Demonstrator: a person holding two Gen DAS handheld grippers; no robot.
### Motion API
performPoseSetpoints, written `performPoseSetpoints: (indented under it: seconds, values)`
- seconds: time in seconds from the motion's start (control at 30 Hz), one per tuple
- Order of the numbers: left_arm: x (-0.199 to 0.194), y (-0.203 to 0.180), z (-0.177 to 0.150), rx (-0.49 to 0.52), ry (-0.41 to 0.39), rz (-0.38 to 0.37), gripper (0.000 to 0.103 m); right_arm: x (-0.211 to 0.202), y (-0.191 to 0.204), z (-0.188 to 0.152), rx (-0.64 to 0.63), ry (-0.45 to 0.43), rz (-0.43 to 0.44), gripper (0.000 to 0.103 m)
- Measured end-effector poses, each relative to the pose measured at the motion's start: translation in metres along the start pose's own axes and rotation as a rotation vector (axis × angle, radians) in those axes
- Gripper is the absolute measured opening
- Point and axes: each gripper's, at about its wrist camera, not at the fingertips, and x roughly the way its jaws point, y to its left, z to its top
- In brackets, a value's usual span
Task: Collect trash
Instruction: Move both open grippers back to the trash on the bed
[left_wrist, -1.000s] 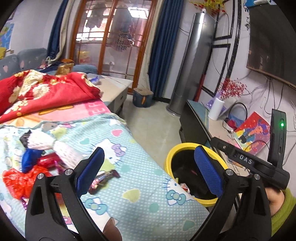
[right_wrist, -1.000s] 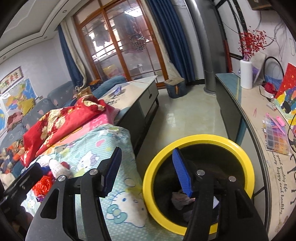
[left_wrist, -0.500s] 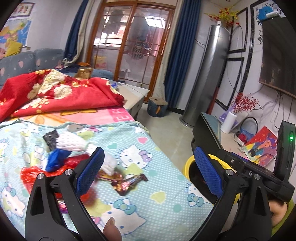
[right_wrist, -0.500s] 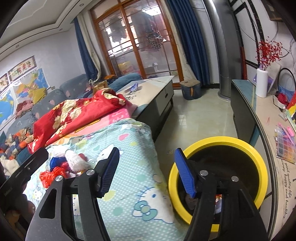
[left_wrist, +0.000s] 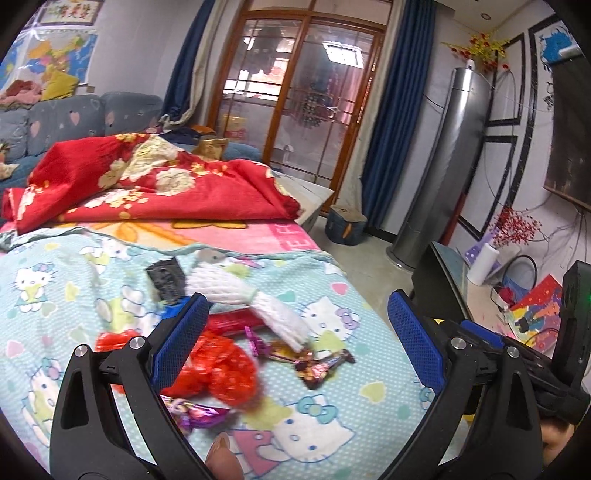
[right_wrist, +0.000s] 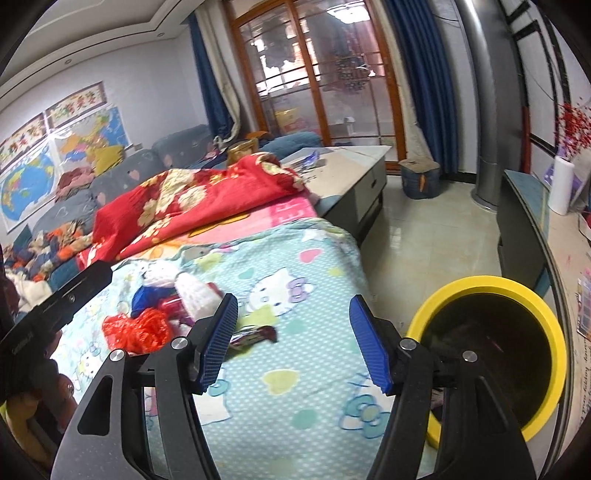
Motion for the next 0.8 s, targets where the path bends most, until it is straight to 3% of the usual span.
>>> performPoseSetpoints:
  seconds: [0.8]
  values:
    - [-0.018,0.08,0.001,-0.106,0.001,0.148,0.089,0.071,0.084,0.01,-0.164,0.119,0.117,0.061]
